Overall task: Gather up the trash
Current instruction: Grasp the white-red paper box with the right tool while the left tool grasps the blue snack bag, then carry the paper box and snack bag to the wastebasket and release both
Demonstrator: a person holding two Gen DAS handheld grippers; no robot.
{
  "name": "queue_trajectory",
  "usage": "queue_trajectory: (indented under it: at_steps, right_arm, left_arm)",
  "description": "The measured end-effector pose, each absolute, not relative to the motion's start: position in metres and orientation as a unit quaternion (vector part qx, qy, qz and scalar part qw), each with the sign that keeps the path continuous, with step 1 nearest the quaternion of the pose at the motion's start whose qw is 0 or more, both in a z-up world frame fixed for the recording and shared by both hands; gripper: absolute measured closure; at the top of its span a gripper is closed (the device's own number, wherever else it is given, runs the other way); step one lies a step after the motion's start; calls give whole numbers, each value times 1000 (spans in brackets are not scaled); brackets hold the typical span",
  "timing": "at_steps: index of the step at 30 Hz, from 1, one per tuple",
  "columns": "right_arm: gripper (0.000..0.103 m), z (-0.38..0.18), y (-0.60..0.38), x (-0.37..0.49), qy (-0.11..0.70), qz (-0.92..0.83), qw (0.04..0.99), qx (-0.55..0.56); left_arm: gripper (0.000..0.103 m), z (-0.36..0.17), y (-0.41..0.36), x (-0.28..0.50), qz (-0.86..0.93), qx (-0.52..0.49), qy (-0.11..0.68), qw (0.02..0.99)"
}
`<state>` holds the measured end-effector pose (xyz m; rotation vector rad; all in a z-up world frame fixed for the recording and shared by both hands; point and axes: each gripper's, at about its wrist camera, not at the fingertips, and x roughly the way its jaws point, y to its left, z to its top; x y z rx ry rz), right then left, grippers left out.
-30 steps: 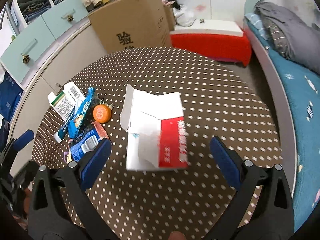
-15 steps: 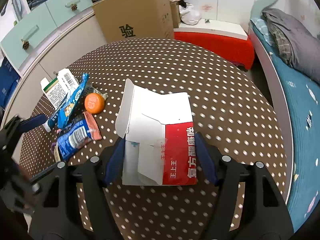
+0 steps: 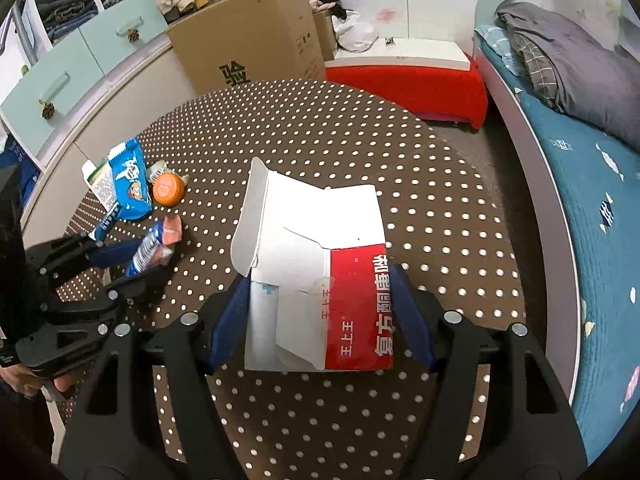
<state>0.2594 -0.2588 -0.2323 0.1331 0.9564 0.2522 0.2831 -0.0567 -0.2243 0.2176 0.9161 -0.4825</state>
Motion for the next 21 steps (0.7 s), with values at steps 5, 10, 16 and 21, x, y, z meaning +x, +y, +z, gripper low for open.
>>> queue_trajectory:
  at_steps: [5,10,16,21]
  right_arm:
    - [36,-223,-277,251,443,120,885,77]
    - [35,-210,-297,241,425,112,894,90]
    - [35,-185,-333,227,391,97,909,110]
    - [35,-167,-370,216,363,70,921,124]
  left_arm:
    - [68,-216,-62,273,-245,72,431,866]
    - [68,-199,-75,266,-255,60,412,873]
    - [68,-169,-97,262,-271,51,384,881]
    - [68,-146,-122,265,-290,40,365,884]
